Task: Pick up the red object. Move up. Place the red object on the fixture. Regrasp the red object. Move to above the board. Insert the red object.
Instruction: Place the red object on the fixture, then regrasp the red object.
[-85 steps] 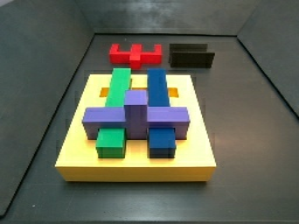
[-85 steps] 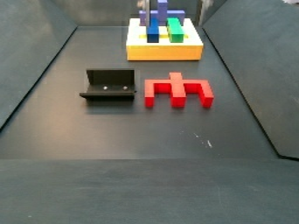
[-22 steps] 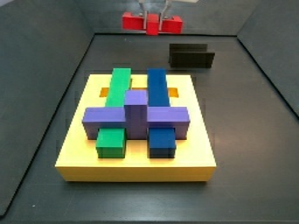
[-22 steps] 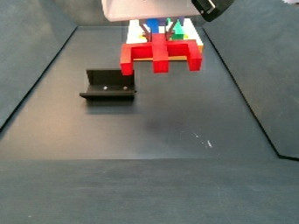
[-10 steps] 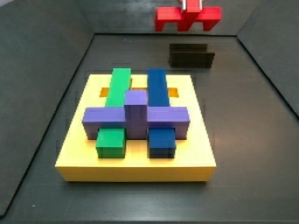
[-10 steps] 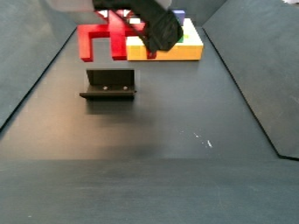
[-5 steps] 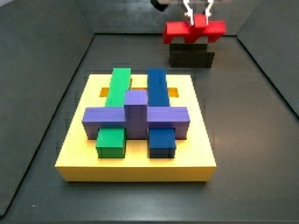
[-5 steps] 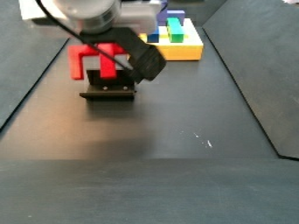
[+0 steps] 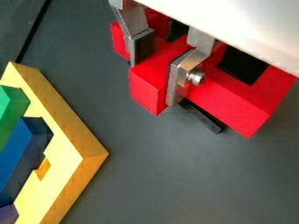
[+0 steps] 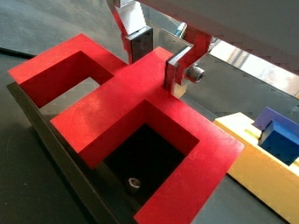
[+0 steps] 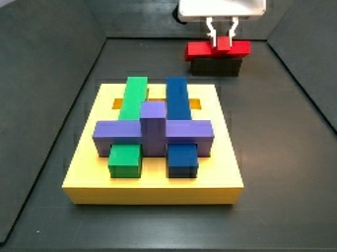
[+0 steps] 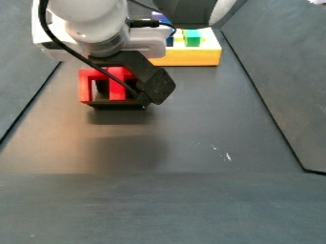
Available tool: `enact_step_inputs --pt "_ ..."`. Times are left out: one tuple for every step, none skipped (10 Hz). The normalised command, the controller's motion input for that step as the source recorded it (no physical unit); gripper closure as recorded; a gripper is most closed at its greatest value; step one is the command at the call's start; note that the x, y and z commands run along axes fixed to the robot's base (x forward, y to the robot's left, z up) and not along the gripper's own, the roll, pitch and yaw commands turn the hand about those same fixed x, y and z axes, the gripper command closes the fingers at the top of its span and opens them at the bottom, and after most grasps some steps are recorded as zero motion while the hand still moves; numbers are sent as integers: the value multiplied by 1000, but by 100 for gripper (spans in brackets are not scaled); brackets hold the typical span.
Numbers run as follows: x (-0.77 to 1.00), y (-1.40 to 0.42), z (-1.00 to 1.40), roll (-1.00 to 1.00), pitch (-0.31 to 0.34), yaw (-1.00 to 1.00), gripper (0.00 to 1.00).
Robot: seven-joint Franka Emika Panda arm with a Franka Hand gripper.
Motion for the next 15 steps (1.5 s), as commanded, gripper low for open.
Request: enact_step_inputs --pt "437 0 0 -114 0 -71 100" --pt "291 0 0 -23 0 -46 100" --pt "23 0 -57 0 0 0 100" --pt "0 0 -54 0 0 0 100" --pt "0 -77 -23 11 0 0 100" --pt "0 0 0 14 0 0 100" --pt "0 0 -17 69 0 0 100" --pt "-14 0 -29 0 0 0 100" --pt "0 0 0 9 0 0 100" --pt "0 0 0 57 0 0 100" --pt "0 0 0 0 0 0 0" --pt "17 -203 137 957 -54 286 0" --pt "0 -151 151 1000 0 294 0" --pt "-20 -123 123 1000 0 251 0" --pt "-129 -97 160 849 -146 197 0"
